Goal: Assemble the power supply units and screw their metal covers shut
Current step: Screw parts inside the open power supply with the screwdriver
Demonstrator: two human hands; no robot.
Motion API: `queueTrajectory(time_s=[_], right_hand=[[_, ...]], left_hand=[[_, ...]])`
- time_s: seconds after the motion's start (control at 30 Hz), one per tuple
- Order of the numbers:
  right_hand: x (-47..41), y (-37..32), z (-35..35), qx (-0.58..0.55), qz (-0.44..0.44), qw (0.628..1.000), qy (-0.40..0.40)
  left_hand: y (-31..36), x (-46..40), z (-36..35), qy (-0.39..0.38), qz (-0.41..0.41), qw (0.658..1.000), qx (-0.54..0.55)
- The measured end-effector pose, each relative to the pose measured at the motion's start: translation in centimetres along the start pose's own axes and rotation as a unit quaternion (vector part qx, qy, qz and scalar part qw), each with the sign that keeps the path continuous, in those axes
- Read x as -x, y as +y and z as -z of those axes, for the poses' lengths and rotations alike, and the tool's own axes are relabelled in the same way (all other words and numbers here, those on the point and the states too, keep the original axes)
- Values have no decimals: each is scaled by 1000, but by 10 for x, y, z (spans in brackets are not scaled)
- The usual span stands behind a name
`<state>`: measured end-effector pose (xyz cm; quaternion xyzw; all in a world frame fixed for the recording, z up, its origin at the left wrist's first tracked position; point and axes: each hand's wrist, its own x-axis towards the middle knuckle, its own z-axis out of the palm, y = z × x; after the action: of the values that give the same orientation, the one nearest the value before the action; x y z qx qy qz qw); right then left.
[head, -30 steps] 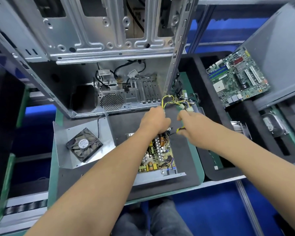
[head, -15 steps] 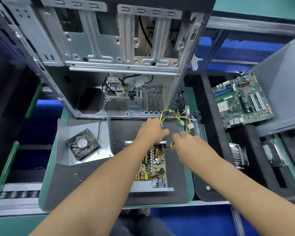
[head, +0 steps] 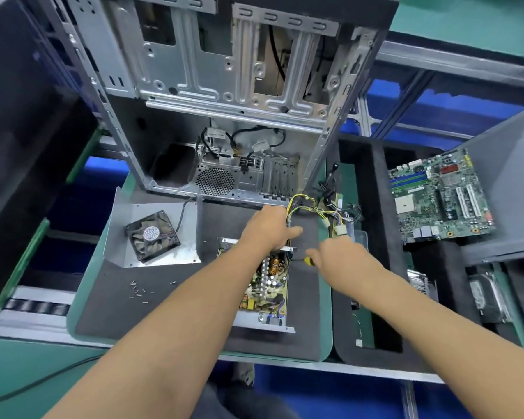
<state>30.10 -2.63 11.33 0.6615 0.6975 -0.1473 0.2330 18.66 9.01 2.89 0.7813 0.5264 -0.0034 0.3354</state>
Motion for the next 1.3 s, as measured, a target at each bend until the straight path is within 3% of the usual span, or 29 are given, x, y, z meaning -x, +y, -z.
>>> queueTrajectory(time_s=[0.07, 0.2, 0.27, 0.33, 0.43, 0.57, 0.67, 0.8, 0.93, 1.03, 1.17, 1.3], right_hand=[[4, 3, 0, -46, -30, 998, -1], [4, 4, 1, 73, 46, 994, 63], [1, -5, 7, 97, 34, 992, 70], [-5, -11, 11, 46, -10, 997, 53], [-4, -16, 16, -29, -9, 999, 45], [-5, -17, 16, 60, 37, 994, 85], [-9, -19, 19, 80, 21, 995, 50], [-6, -17, 20, -49, -7, 999, 16], [-9, -17, 21, 20, 0, 997, 75], [-11, -17, 14, 39, 6, 998, 40], [-10, -7, 16, -93, -17, 995, 31], [-11, -16, 12, 11, -8, 996, 93]], left_hand=[[0, 0, -1, -2, 0, 1000, -5], [0, -1, -1, -5, 0, 1000, -8], [1, -1, 1, -6, 0, 1000, -2], [2, 0, 2, -12, 3, 1000, 2], [2, 1, 3, -16, 4, 1000, 5], [1, 0, 3, -25, -8, 1000, 10], [2, 1, 4, -24, -11, 1000, 4], [3, 2, 5, -30, -13, 999, 7], [2, -1, 3, -34, -14, 999, 15], [1, -2, 3, -28, -8, 999, 14], [1, -3, 2, -26, -1, 1000, 9], [1, -3, 2, -30, -6, 999, 12]])
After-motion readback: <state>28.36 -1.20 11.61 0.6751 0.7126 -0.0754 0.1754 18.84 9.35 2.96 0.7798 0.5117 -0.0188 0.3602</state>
